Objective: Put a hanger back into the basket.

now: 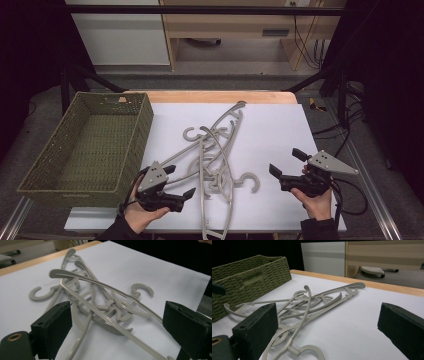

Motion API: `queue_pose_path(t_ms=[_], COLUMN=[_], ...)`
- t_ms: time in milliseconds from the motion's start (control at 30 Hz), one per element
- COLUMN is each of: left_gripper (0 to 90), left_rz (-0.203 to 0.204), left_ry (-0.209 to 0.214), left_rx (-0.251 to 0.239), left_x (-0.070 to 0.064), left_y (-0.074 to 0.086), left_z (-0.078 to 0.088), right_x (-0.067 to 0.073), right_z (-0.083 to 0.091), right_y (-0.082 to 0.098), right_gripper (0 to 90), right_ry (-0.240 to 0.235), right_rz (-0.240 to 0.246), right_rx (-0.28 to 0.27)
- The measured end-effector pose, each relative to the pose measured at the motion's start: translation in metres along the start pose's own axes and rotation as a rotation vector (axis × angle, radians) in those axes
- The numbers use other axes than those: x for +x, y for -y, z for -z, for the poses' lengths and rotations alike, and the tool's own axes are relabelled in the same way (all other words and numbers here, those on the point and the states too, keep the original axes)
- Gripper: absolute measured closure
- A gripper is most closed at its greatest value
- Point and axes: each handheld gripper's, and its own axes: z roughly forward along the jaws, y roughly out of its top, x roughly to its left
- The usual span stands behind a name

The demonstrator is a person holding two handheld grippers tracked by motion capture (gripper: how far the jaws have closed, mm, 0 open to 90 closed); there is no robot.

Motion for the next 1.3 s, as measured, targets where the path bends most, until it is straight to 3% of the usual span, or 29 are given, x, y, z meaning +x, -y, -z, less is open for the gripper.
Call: queue_pose_path(t_ms=[400, 700, 1000, 1300], left_gripper=[11.4, 16.6, 23.6, 40.5], left_rz=[-0.040, -0.052, -0.048, -0.023], left_ry=[0.071, 0.088, 0.090, 0.052], left_rx=[0.089, 0.156, 0.224, 0.275], left_x=[-0.041, -0.068, -0.084, -0.084], left_y=[0.001, 0.007, 0.017, 0.029], left_z=[-0.041, -0.071, -0.094, -0.110], right_x=[0.002, 0.002, 0.002, 0.002], right_z=[-0.003, -0.001, -0.003, -0.004], right_y=[0.000, 0.000, 0.001, 0.002], right_gripper=[3.2, 3.2, 3.2, 3.3], right_ry=[0.001, -0.001, 0.001, 0.002], right_rz=[0.005, 0.000, 0.002, 0.005], right_rx=[0.009, 0.006, 0.015, 0.018])
